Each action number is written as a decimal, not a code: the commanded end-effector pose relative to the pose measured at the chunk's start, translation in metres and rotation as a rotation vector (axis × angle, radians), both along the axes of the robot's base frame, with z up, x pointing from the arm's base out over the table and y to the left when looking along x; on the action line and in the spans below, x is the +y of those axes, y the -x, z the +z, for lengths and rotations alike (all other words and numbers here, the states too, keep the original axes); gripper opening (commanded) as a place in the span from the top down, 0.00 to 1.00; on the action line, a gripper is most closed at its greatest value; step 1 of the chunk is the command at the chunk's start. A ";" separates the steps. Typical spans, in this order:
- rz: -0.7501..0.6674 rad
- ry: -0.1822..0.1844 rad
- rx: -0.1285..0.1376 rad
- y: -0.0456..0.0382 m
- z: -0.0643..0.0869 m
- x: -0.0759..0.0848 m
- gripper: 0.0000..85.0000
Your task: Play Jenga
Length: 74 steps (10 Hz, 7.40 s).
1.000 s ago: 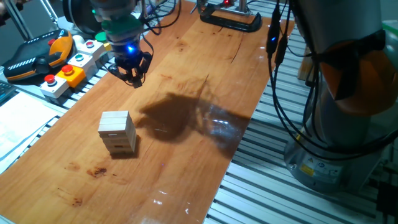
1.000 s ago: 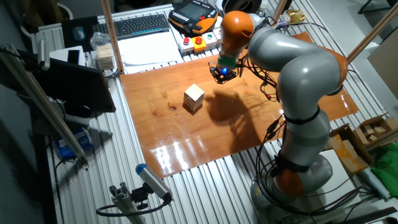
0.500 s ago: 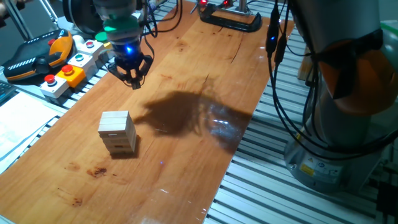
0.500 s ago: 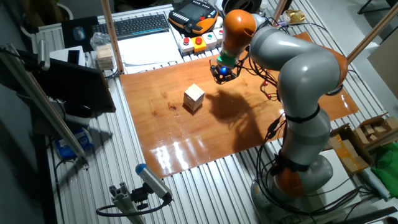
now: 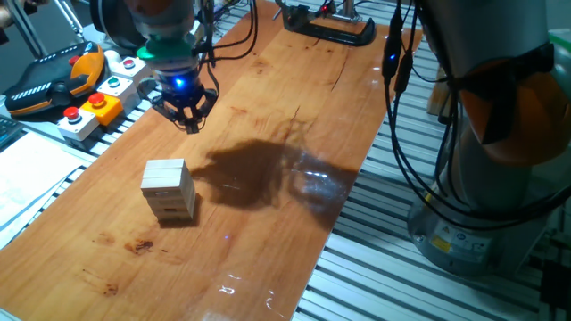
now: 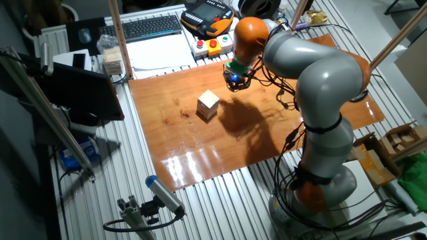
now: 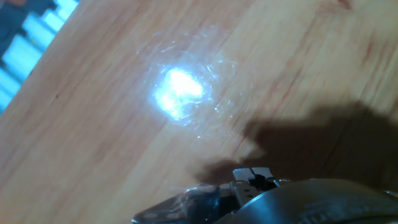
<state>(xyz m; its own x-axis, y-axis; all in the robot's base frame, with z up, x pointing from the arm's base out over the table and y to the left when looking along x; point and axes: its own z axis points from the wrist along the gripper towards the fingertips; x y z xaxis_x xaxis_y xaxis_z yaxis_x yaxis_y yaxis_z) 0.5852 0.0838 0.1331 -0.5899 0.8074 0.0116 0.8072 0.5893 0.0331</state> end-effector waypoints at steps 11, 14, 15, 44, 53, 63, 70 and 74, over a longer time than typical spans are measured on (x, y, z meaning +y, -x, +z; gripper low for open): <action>-0.160 -0.025 0.001 -0.0051 -0.028 0.018 0.99; -0.160 -0.022 -0.008 -0.0061 -0.038 0.026 0.99; -0.160 -0.022 -0.008 -0.0069 -0.040 0.027 0.99; -0.088 -0.020 0.023 -0.0138 -0.056 0.041 0.52; -0.153 -0.032 0.008 -0.0208 -0.070 0.058 0.37; -0.141 -0.015 0.012 -0.0190 -0.077 0.066 0.38; -0.128 -0.013 0.015 -0.0147 -0.079 0.064 0.38; -0.115 -0.013 0.013 -0.0107 -0.081 0.063 0.38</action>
<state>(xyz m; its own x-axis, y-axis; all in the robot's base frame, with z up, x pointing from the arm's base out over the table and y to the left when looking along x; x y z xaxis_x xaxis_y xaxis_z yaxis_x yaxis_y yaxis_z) 0.5957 0.1468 0.0524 -0.4933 0.8693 0.0306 0.8698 0.4925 0.0300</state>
